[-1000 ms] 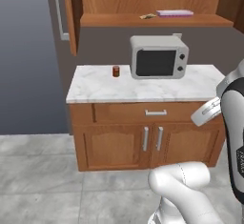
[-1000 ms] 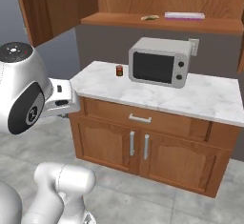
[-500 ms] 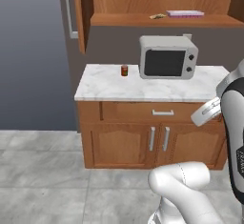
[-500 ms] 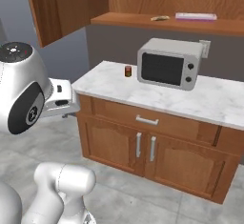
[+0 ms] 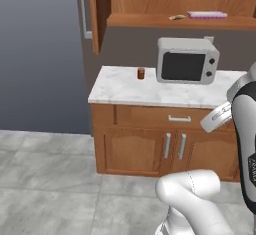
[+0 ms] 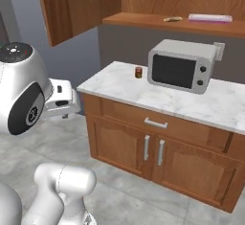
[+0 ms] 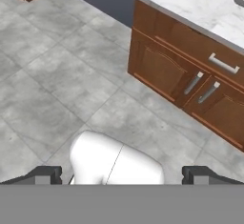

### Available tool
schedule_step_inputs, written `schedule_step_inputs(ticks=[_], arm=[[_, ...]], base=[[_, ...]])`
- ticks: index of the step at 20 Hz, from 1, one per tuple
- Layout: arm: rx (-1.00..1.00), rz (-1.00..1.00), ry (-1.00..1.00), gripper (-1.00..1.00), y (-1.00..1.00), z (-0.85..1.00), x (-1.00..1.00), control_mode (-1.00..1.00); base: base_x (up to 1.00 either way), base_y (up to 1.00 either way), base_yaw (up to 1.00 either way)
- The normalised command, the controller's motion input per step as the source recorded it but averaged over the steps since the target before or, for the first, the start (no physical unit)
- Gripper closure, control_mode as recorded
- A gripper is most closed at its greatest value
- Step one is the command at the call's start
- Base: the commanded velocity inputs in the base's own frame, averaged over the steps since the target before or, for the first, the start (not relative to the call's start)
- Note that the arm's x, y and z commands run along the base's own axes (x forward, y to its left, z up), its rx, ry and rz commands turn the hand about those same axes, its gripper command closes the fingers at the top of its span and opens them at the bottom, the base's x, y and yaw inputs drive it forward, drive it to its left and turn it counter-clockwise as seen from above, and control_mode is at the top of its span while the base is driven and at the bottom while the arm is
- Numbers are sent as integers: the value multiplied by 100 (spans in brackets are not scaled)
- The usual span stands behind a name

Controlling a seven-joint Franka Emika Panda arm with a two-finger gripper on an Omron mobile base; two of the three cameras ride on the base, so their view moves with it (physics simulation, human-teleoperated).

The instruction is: Pick the bar and bar from the counter and place them in the cabinets closest to them.

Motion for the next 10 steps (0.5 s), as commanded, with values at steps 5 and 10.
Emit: schedule_step_inputs(ticks=[5, 10], arm=[[0, 0, 0, -100, 0, 0, 0, 100], [0, 0, 0, -100, 0, 0, 0, 100]], base=[[-23, 0, 22], [-17, 0, 23]])
